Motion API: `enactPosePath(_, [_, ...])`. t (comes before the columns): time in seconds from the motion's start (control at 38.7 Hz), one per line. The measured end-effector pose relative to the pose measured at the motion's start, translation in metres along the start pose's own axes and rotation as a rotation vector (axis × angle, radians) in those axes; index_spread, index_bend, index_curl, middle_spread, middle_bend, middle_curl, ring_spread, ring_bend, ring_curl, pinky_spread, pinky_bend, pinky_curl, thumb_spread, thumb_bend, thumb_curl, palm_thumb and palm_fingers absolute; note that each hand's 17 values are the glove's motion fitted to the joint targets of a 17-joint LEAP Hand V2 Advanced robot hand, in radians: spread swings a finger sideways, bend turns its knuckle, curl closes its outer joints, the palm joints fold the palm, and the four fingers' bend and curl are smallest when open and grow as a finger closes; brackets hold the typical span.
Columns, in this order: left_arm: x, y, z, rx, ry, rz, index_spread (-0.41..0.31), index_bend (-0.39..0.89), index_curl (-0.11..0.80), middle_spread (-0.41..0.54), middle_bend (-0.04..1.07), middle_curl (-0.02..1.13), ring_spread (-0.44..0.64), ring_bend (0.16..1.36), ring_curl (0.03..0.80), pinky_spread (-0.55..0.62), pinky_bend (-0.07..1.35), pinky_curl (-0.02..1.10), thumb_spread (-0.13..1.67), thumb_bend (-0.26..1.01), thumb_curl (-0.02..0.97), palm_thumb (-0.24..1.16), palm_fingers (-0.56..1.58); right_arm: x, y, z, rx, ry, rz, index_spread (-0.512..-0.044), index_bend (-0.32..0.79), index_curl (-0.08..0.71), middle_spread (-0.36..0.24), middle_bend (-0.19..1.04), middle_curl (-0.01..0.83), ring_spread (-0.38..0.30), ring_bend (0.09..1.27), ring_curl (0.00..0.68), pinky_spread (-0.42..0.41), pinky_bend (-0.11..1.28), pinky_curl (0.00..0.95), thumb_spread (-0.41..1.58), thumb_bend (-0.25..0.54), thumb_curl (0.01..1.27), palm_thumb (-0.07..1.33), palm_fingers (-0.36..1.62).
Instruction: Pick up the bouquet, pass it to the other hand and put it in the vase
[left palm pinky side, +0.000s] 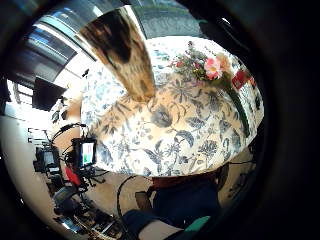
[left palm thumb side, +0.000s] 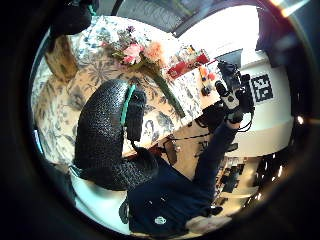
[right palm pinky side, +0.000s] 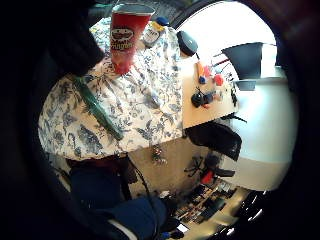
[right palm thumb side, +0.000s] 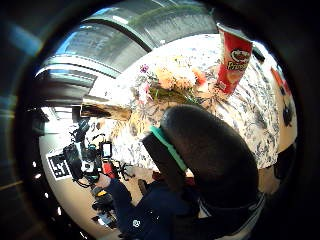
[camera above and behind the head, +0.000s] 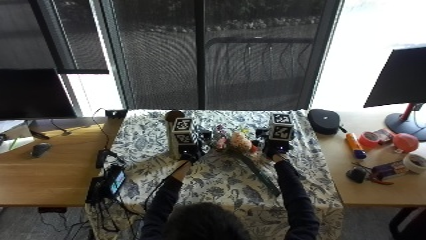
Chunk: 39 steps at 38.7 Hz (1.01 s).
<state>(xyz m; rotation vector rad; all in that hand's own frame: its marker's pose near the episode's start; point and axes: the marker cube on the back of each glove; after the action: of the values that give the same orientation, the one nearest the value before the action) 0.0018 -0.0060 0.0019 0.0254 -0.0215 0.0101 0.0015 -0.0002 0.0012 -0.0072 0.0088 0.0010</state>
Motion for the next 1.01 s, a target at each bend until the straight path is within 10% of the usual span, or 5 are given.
enactPosePath(0.39, [0.020,0.010,0.001,-0.051,0.005,0.038,-0.108,0.36,0.260,-0.004,0.23,0.24,0.14,0.37,0.189,0.23,0.16,0.15,1.03,0.12,0.164,0.29,0.57,-0.004,0.045,-0.024,0.005,-0.017,-0.034,-0.344,0.16,0.179,-0.085,0.22,0.184,0.011,0.31,0.161,0.116,0.34,0.206,1.05,0.137,0.11,0.29,0.33])
enactPosePath(1.01, [-0.006,0.004,0.005,0.032,0.039,0.027,-0.125,0.31,0.373,-0.004,0.19,0.33,0.17,0.34,0.237,0.26,0.15,0.19,1.18,0.00,0.261,0.32,0.55,0.001,0.018,-0.027,-0.038,-0.069,0.054,-0.308,0.06,0.169,-0.029,0.22,0.287,0.092,0.49,0.265,0.209,0.50,0.318,1.17,0.012,0.20,0.29,0.46])
